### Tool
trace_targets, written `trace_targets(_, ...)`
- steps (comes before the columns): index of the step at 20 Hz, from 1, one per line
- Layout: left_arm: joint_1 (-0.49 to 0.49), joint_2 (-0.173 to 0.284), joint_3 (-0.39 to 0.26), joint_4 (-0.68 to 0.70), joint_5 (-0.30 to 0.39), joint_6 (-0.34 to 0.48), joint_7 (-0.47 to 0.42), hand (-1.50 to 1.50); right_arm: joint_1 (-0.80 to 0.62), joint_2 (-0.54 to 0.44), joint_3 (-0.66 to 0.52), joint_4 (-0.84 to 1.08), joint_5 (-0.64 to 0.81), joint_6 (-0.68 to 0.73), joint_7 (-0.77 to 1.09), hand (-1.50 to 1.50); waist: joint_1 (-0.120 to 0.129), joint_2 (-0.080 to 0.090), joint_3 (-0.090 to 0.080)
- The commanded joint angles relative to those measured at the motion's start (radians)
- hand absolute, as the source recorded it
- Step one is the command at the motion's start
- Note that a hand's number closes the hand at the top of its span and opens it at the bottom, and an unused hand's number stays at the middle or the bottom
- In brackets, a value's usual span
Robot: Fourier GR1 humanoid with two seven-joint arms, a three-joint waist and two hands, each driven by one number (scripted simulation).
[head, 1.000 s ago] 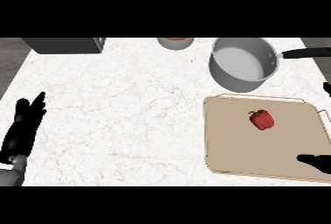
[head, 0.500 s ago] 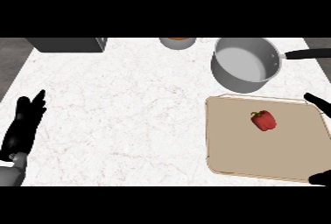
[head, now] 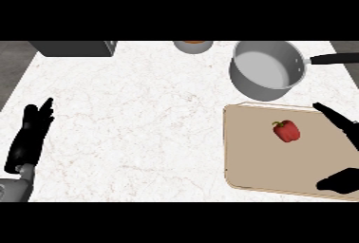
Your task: Pick the bell pepper from the tray and place it in the pot
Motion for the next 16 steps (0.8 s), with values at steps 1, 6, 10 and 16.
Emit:
trace_targets(1,0.029,0.008,0.051,-0.036,-0.003,-0.056,0.008,0.00,-0.041,0.043,-0.021,0.038,0.045,0.076,0.020,-1.50,0.000,-0.001,0.000)
trace_targets(6,0.038,-0.033,0.077,0.044,-0.027,-0.073,-0.080,0.00,-0.106,0.122,-0.022,0.213,0.139,0.044,-0.096,-1.50,0.001,0.001,0.000)
trace_targets(10,0.010,-0.050,0.089,-0.026,-0.063,-0.095,0.021,0.00,-0.143,0.199,-0.024,0.213,0.212,0.051,-0.067,-1.50,-0.001,0.000,0.000)
trace_targets(16,0.076,-0.067,0.113,-0.083,-0.102,-0.106,0.002,0.00,-0.173,0.246,-0.032,0.264,0.306,0.049,-0.054,-1.50,0.001,-0.001,0.000)
